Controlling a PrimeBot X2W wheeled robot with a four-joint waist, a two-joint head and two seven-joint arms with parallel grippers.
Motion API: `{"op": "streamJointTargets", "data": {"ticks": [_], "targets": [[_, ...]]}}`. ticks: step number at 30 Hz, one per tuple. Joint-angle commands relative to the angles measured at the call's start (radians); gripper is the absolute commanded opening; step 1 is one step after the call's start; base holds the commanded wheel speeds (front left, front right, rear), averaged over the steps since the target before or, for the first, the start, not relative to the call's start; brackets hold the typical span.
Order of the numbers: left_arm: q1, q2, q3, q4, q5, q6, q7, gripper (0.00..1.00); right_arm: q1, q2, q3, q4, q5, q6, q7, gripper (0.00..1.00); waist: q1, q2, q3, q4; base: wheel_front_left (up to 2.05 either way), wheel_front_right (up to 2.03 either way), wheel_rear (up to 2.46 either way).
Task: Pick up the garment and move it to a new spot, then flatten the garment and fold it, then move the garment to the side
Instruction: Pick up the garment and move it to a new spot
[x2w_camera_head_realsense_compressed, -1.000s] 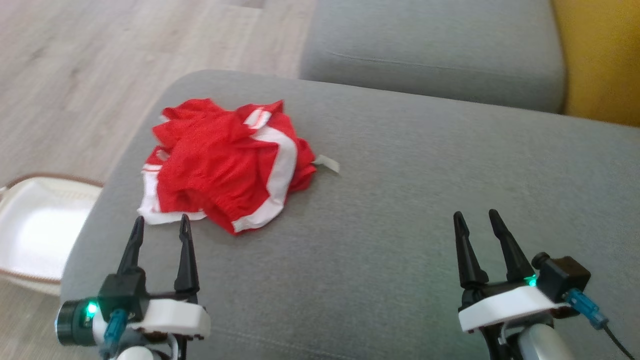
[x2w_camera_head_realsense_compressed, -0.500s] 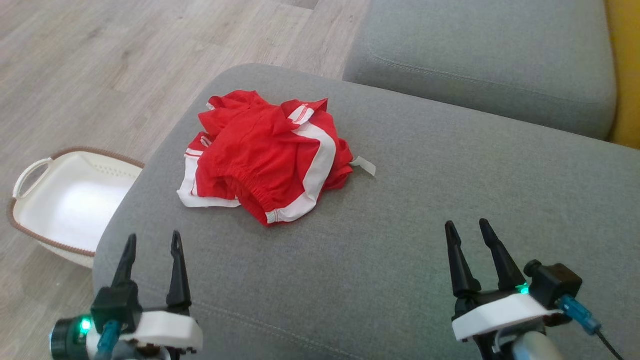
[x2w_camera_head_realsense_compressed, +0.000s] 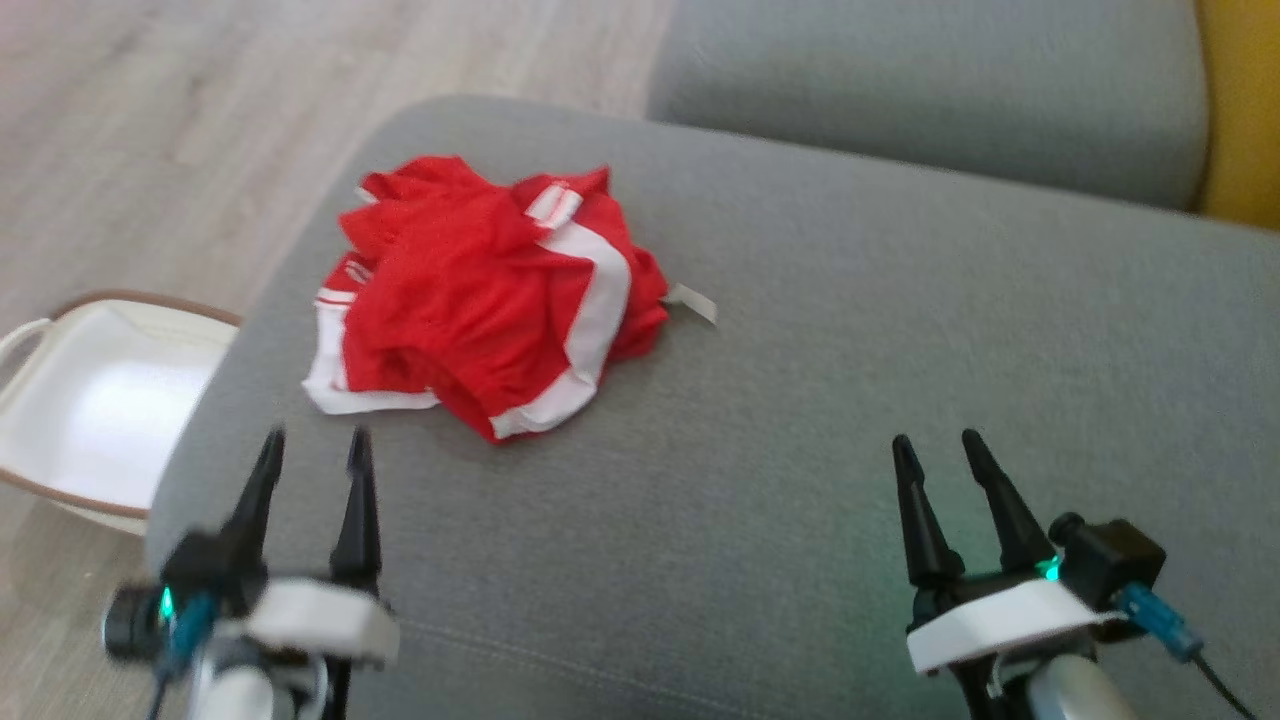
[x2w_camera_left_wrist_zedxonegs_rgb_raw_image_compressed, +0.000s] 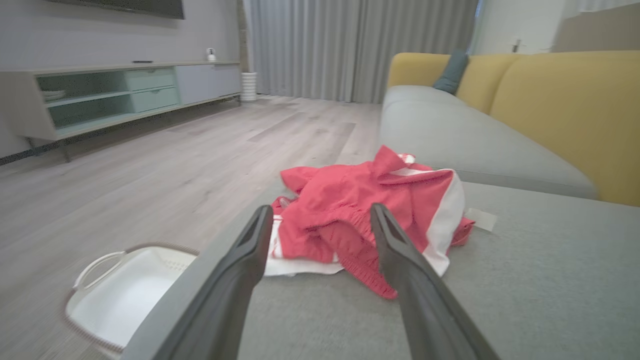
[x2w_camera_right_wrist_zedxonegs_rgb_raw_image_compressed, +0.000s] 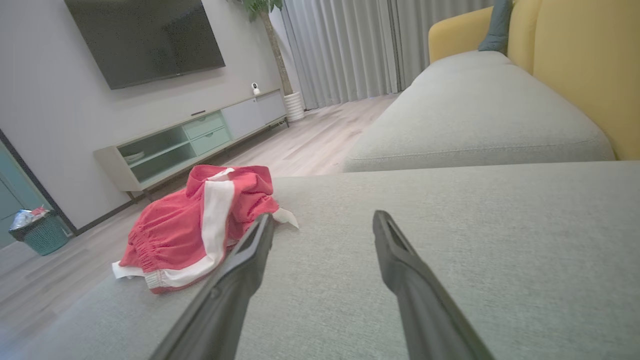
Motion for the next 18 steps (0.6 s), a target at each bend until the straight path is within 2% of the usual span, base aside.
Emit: {"op": "streamJointTargets", "data": {"ticks": [1,5,9,14,18], "targets": [[-0.113,0.018,0.028,-0.015,-0.004,-0.027,-0.009,1.0,-0.066,-0.007,0.011,-0.036,-0.015,-0.001,-0.011,1.0,0.0,0.0,0.049,-0.048,0.0,0.0,0.0],[-0.252,0.062,0.001,0.069,-0.014,-0.094,0.02,1.0,-0.096,-0.007,-0.013,-0.043,-0.034,-0.001,-0.011,1.0,0.0,0.0,0.105,-0.109,0.0,0.0,0.0],[-0.412,0.124,-0.031,0.159,-0.036,-0.132,0.134,1.0,-0.128,-0.007,-0.027,-0.059,-0.046,-0.001,-0.011,1.0,0.0,0.0,0.172,-0.173,0.0,0.0,0.0],[-0.577,0.23,-0.113,0.272,-0.08,-0.149,0.293,1.0,-0.166,-0.007,-0.039,-0.078,-0.045,-0.001,-0.011,1.0,0.0,0.0,0.247,-0.241,0.0,0.0,0.0],[-0.673,0.321,-0.223,0.326,-0.174,-0.15,0.376,1.0,-0.188,-0.007,-0.028,-0.086,-0.039,-0.001,-0.011,1.0,0.0,0.0,0.296,-0.286,0.0,0.0,0.0]]}}
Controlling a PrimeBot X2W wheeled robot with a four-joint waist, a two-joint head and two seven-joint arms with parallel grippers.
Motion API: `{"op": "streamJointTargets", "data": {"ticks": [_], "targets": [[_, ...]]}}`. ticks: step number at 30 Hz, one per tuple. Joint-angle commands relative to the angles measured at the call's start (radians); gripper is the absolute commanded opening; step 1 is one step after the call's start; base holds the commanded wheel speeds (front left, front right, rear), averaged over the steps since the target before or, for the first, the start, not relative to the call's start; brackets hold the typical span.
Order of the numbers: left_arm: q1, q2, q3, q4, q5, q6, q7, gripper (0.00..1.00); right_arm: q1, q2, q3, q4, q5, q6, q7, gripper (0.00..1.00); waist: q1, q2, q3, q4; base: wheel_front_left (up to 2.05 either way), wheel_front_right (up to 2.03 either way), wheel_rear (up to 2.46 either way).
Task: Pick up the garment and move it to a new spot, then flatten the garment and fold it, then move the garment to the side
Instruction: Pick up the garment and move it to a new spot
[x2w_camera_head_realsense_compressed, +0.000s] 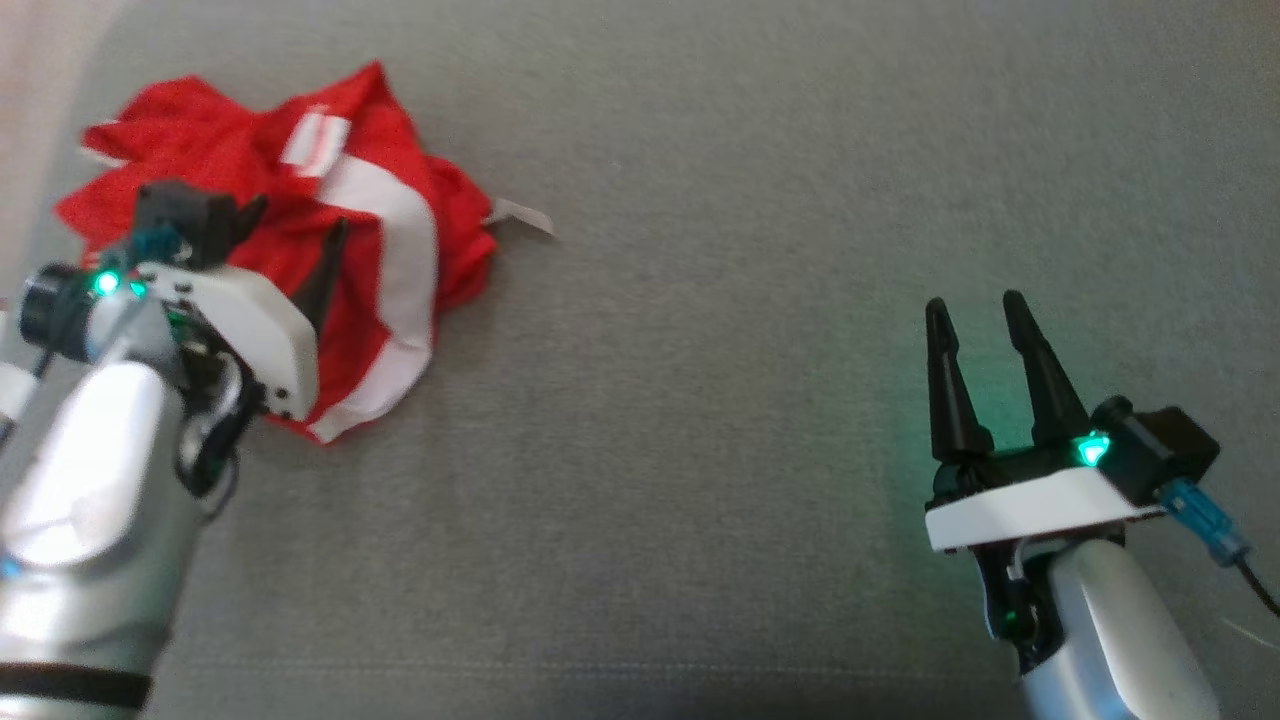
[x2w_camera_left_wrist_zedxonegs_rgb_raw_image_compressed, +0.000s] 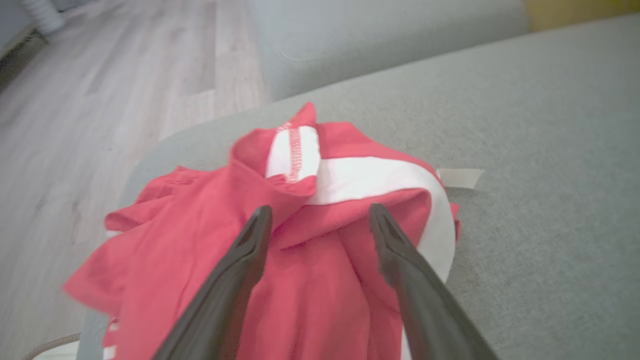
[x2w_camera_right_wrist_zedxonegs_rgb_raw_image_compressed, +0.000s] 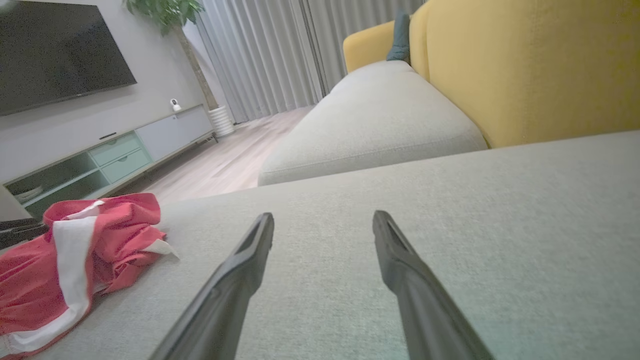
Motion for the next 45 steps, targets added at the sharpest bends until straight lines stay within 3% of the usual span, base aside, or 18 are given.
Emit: {"op": "streamJointTargets", "data": {"ticks": [1,9,16,18,19,30,45], "targets": [[-0.078,0.084,0.001,-0.012,-0.031,0.002,0.026,1.0,-0.036,-0.005,0.028,-0.036,0.007,-0.001,-0.011,1.0,-0.0001,0.0,0.065,-0.063,0.0,0.0,0.0],[-0.222,0.232,-0.139,0.084,-0.164,0.002,0.115,1.0,-0.071,-0.005,0.036,-0.053,0.026,-0.001,-0.011,1.0,-0.0001,0.0,0.125,-0.11,0.0,0.0,0.0],[-0.28,0.257,-0.163,0.187,-0.19,0.002,0.107,1.0,-0.076,-0.005,0.037,-0.054,0.031,-0.001,-0.011,1.0,-0.0001,0.0,0.131,-0.127,0.0,0.0,0.0],[-0.285,0.247,-0.173,0.207,-0.199,0.002,0.093,0.21,-0.073,-0.005,0.032,-0.051,0.029,-0.001,-0.011,1.0,-0.0001,0.0,0.121,-0.128,0.0,0.0,0.0],[-0.291,0.242,-0.18,0.221,-0.204,0.002,0.067,0.0,-0.07,-0.005,0.028,-0.045,0.027,-0.001,-0.011,1.0,-0.0001,0.0,0.11,-0.127,0.0,0.0,0.0],[-0.27,0.221,-0.213,0.187,-0.215,0.005,-0.026,0.0,-0.031,-0.005,0.04,-0.014,0.038,-0.001,-0.011,1.0,-0.0001,0.0,-0.032,-0.099,0.0,0.0,0.0],[-0.235,0.236,-0.162,-0.134,-0.222,0.113,-0.124,0.0,0.025,-0.005,0.048,0.007,0.036,-0.001,-0.011,1.0,-0.0001,0.0,-0.145,-0.049,0.0,0.0,0.0]]}}
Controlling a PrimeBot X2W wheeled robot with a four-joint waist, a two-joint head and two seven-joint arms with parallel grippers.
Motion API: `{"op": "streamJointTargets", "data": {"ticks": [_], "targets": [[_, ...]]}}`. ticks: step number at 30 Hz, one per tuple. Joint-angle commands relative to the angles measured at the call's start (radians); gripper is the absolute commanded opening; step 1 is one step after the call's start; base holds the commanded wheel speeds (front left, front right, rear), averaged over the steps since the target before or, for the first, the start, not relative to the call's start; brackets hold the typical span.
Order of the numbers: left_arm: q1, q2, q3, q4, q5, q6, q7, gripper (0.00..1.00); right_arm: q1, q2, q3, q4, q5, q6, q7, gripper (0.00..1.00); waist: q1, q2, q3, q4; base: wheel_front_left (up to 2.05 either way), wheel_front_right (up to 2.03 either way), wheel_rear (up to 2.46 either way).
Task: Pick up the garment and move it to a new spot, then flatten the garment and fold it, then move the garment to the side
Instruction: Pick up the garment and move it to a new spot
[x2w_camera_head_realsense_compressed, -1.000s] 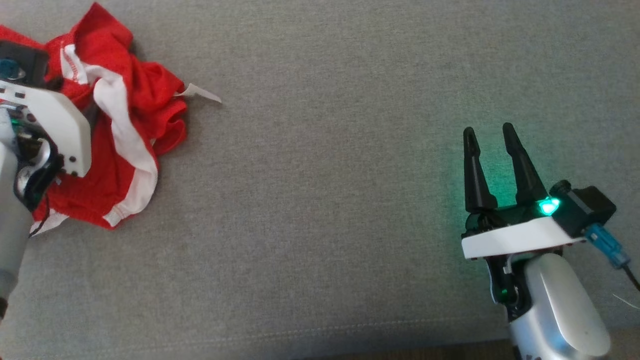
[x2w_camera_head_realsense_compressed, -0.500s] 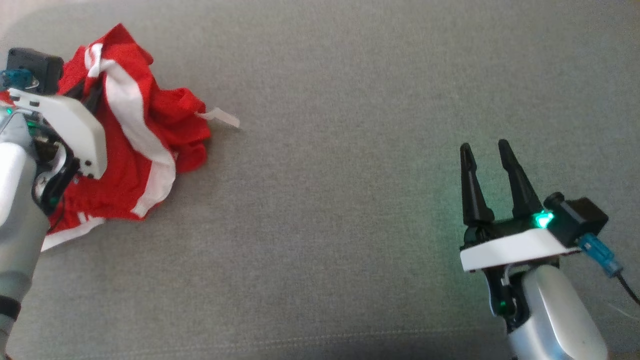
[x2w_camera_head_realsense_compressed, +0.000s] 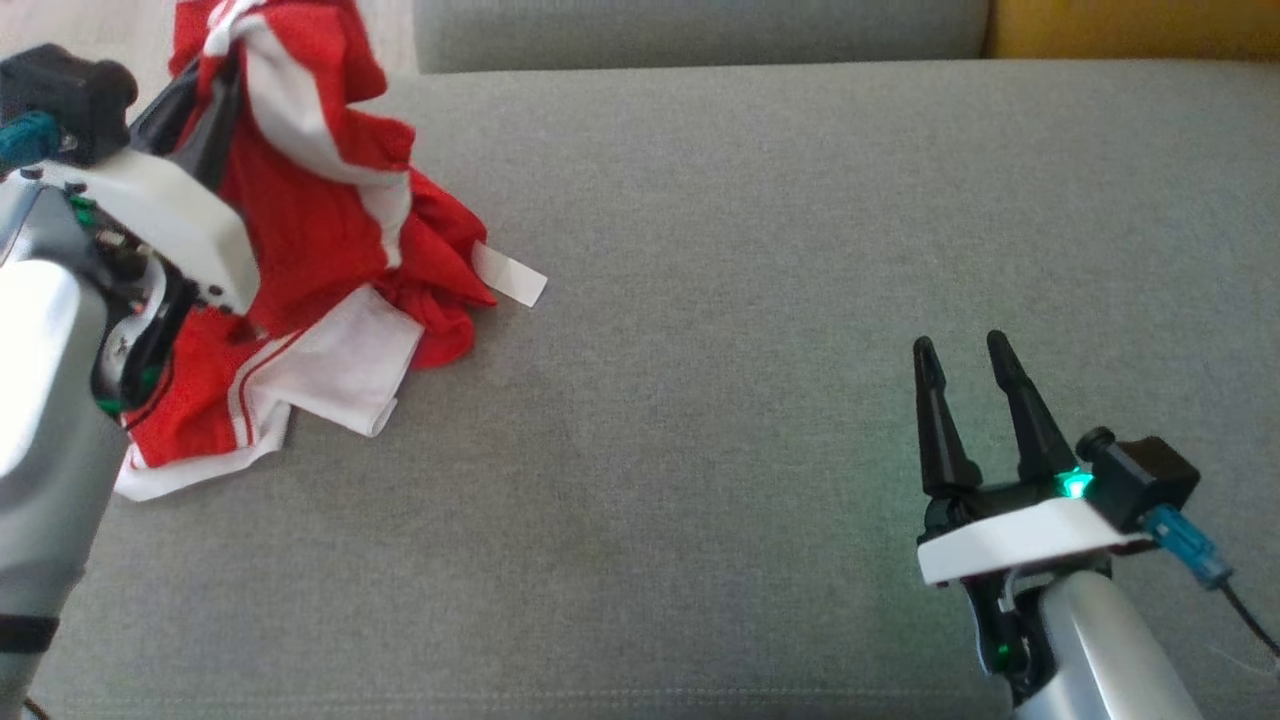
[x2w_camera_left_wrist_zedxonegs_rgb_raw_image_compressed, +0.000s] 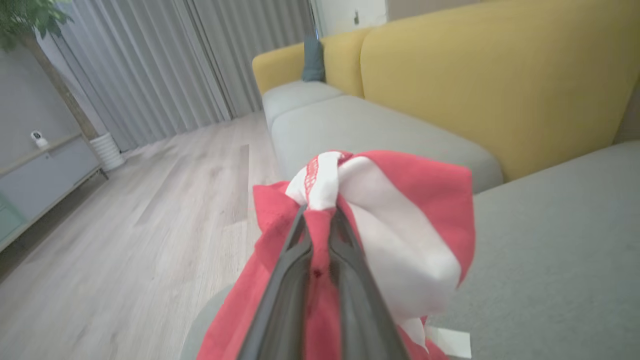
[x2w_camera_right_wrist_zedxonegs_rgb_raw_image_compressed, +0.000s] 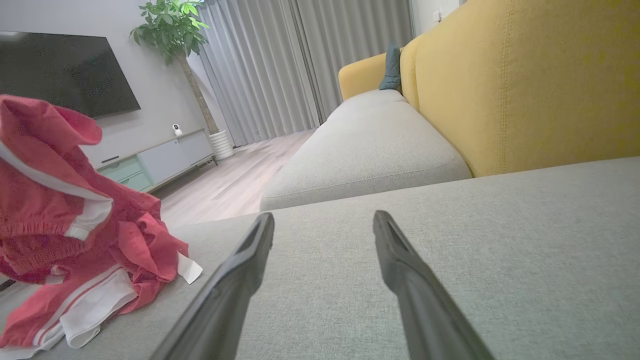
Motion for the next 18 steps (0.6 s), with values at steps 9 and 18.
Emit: {"op": "streamJointTargets", "data": {"ticks": [9,18], "targets": [[-0.046,-0.004,0.036,-0.251,-0.009,0.048,-0.004,0.0,0.002,-0.004,0.033,-0.024,0.003,-0.001,-0.011,1.0,0.0,0.0,-0.042,-0.039,0.0,0.0,0.0],[-0.036,-0.096,-0.048,-0.328,-0.004,0.063,0.044,0.0,-0.028,-0.004,0.031,-0.064,0.006,-0.001,-0.011,1.0,0.0,0.0,-0.018,-0.188,0.0,0.0,0.0]]}}
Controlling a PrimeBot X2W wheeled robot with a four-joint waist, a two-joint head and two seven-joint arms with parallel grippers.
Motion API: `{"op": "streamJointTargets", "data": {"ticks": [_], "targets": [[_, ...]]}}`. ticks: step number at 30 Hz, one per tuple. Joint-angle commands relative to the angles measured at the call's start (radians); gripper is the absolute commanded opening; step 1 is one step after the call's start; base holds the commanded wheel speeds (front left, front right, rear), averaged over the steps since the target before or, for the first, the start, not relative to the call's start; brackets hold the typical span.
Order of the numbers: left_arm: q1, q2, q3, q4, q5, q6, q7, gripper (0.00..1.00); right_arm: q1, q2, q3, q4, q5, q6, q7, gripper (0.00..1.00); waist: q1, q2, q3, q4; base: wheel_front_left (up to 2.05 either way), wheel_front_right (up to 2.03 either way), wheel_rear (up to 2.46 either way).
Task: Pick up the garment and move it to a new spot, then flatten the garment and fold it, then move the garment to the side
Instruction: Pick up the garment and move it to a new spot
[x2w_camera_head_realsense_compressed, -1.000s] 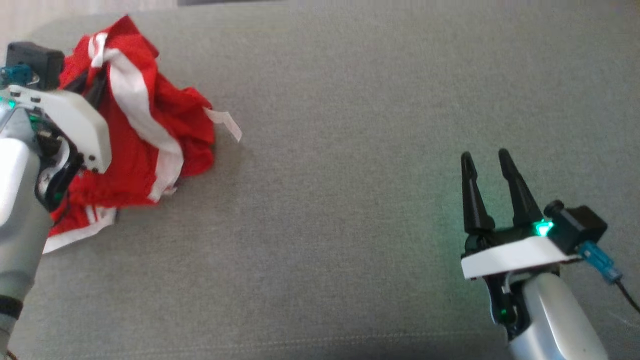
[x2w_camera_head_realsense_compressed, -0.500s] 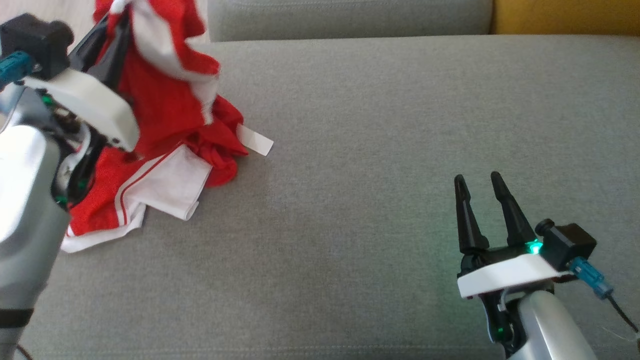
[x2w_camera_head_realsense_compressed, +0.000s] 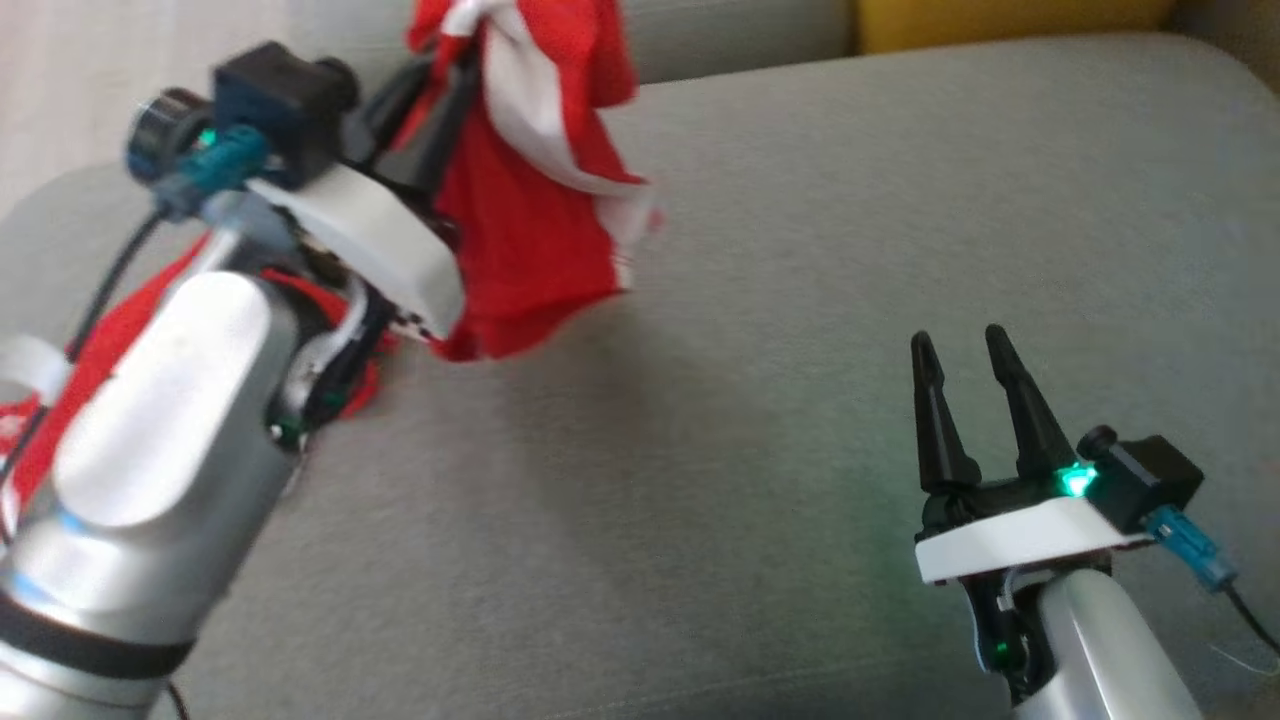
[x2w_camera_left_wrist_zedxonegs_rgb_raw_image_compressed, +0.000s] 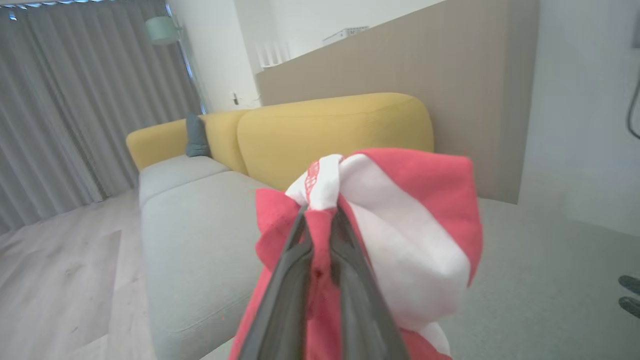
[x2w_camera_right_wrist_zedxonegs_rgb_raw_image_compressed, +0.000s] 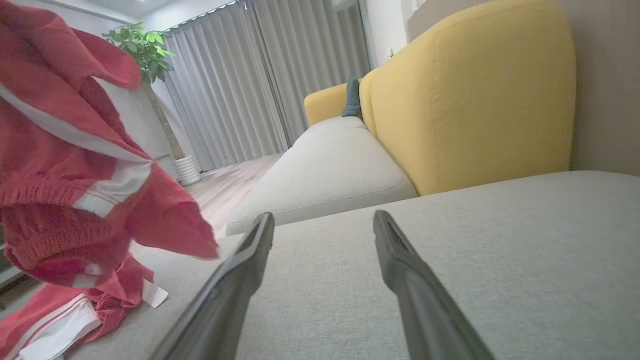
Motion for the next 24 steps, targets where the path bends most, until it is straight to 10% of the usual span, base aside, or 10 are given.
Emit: {"op": "streamJointTargets", "data": {"ticks": [1,9,10,12,24], "targets": [[-0.048,0.018,0.037,-0.025,0.005,0.004,-0.002,0.0,-0.043,-0.004,0.026,-0.042,0.007,-0.001,-0.011,1.0,0.0,0.0,0.023,-0.068,0.0,0.0,0.0],[-0.079,-0.062,-0.062,0.078,0.045,-0.03,-0.007,0.0,-0.065,-0.004,0.047,-0.108,0.041,-0.001,-0.011,1.0,0.0,0.0,0.096,-0.249,0.0,0.0,0.0],[-0.085,-0.068,-0.077,0.102,0.059,-0.035,-0.012,0.13,-0.068,-0.004,0.052,-0.113,0.047,-0.001,-0.011,1.0,0.0,0.0,0.106,-0.268,0.0,0.0,0.0],[-0.095,-0.084,-0.103,0.161,0.078,-0.049,-0.031,1.0,-0.069,-0.004,0.055,-0.12,0.056,-0.001,-0.011,1.0,0.0,0.0,0.12,-0.298,0.0,0.0,0.0],[-0.143,-0.085,-0.036,0.377,0.057,-0.039,-0.217,1.0,-0.057,-0.004,0.003,-0.116,0.037,-0.001,-0.011,1.0,0.0,0.0,0.115,-0.214,0.0,0.0,0.0]]}}
